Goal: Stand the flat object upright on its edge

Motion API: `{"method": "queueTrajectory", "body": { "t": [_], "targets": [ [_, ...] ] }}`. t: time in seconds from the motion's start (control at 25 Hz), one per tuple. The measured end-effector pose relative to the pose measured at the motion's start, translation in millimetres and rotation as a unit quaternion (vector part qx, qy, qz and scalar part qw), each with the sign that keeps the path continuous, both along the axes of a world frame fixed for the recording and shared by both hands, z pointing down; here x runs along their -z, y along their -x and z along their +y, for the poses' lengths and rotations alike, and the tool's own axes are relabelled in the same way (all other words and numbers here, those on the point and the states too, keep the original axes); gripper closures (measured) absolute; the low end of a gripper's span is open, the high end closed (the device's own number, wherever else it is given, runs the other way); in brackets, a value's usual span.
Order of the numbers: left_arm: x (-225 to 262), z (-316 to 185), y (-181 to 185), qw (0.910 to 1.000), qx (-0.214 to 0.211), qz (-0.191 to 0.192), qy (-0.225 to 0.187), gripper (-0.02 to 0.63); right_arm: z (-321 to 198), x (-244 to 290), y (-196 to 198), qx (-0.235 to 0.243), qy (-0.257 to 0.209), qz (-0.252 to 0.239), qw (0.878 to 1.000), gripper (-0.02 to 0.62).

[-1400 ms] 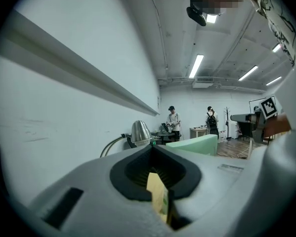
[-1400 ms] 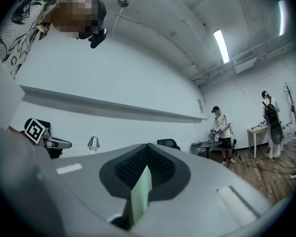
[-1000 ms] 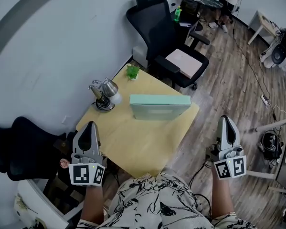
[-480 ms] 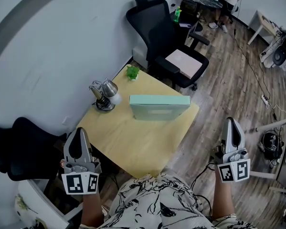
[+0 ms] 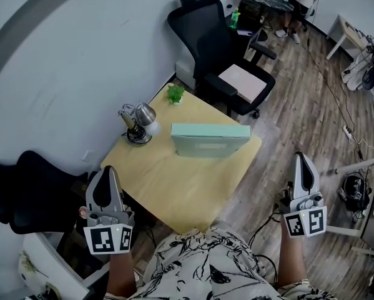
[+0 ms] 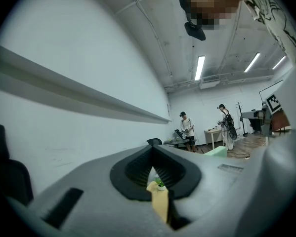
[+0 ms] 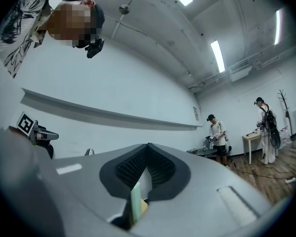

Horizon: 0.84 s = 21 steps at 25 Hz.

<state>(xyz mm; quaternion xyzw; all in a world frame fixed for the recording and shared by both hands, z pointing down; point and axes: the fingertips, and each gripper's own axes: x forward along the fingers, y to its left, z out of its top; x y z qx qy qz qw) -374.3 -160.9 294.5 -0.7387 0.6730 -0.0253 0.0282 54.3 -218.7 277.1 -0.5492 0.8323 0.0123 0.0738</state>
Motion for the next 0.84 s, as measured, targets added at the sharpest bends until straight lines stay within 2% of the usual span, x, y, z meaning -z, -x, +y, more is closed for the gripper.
{"method": "queueTrajectory", "body": {
  "t": [0.84],
  "targets": [
    [-12.4,-3.7,-7.0,0.9999,0.001,0.005,0.009,0.604,-7.0,-5.5,0.8,0.006,0.005,-0.005,1.000,0.591]
  ]
}}
